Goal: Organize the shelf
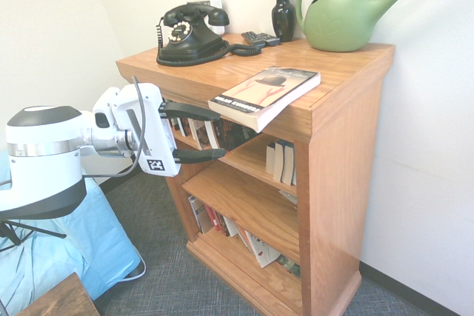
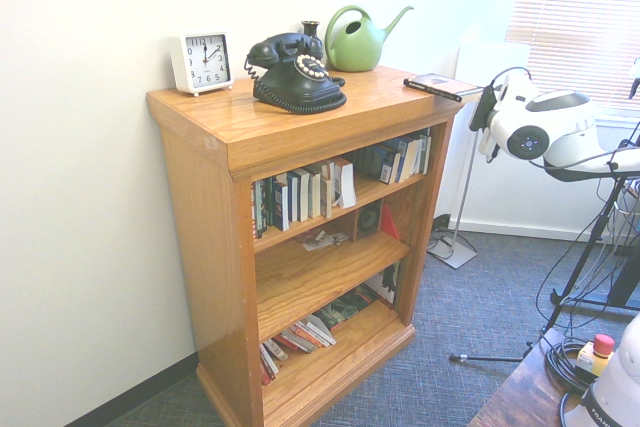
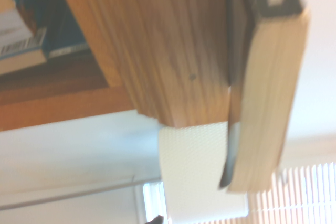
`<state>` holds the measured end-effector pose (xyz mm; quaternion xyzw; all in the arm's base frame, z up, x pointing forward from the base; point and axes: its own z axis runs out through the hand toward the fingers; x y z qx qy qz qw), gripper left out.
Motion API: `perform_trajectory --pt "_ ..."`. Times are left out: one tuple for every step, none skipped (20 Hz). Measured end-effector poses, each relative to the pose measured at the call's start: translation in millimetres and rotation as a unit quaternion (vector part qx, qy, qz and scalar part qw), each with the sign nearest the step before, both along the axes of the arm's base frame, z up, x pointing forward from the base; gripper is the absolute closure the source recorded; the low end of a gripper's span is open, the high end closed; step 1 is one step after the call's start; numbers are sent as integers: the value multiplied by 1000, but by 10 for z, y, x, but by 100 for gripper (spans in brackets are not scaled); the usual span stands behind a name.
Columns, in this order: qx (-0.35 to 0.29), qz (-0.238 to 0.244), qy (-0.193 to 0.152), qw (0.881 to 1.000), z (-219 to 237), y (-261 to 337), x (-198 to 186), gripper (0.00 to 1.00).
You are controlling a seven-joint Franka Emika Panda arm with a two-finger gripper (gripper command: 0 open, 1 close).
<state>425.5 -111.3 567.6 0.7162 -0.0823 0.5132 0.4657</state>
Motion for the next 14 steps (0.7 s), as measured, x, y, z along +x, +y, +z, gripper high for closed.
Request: perform_trajectory --pt "-9 7 -4 1000 45 39 -18 0" --pt "-18 15 -7 1000 85 72 -35 0" --pt "-25 24 -8 999 113 96 -50 0" --pt "-30 33 -7 999 127 108 -63 0" --pt "-34 39 -6 999 131 112 -69 0" --pt "-39 42 -5 998 127 110 -70 0" --pt "-42 45 -3 998 118 108 -65 0" --pt "-45 47 -2 998 100 108 -51 0" --pt "-48 49 -2 998 86 103 -34 0" --pt "-48 50 0 998 71 95 -8 0" --pt "-48 50 0 998 65 83 29 0" --pt "-48 50 -1 998 72 70 77 0" --pt "-49 50 -2 998 86 57 133 0" --pt "-49 50 -2 998 97 48 194 0"
